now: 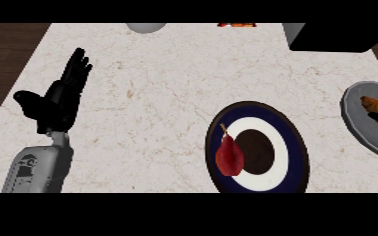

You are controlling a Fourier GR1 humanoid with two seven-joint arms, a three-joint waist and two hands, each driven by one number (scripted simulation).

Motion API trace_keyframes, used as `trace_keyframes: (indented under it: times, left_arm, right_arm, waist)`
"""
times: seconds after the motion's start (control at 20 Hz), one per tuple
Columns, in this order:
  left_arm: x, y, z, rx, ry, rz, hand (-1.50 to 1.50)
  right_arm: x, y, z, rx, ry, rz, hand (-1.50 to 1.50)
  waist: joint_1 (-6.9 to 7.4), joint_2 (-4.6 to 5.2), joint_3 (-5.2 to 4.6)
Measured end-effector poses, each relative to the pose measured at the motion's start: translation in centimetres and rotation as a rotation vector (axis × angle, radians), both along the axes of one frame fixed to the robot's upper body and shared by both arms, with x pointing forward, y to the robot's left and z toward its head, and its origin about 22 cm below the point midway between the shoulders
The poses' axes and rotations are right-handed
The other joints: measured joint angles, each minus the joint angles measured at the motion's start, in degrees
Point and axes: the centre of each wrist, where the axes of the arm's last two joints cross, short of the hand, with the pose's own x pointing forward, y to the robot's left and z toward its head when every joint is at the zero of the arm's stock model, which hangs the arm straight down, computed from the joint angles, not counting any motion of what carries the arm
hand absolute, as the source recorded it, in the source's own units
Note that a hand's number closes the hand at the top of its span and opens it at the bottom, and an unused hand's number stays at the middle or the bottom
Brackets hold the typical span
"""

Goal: Pick the croissant from the plate and place it in the pan

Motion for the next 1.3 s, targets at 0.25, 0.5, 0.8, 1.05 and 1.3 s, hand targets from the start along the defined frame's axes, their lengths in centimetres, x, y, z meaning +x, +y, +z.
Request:
trace_keyframes:
  times: [0.25, 0.5, 0.8, 1.05, 1.3]
  left_arm:
    - [0.0, 0.6, 0.0, 0.002, 0.005, 0.016, 0.0]
    - [-0.6, 0.8, 0.0, 0.004, 0.022, 0.03, 0.0]
    - [-0.7, 1.6, -0.4, 0.009, 0.029, 0.058, 0.0]
    - [-1.4, 1.9, -0.5, 0.013, 0.034, 0.073, 0.0]
    - [-1.7, 1.7, -0.4, 0.019, 0.028, 0.079, 0.0]
  right_arm:
    - [-1.2, -0.4, -0.9, 0.025, -0.195, -0.03, -1.5]
    - [-4.0, -1.5, -2.2, 0.134, -0.333, -0.004, -1.5]
    - [-9.0, -2.7, -3.9, 0.22, -0.422, 0.1, -1.5]
    - [-14.0, -3.8, -4.0, 0.233, -0.45, 0.145, -1.5]
    - [-18.6, -3.4, -3.3, 0.233, -0.447, 0.166, -1.5]
  waist:
    - [-1.02, -0.34, -0.08]
    - [-2.2, -0.92, -0.29]
    - [-3.85, -1.44, -0.56]
    - [-4.62, -1.75, -0.74]
    - [-4.69, -1.64, -0.81]
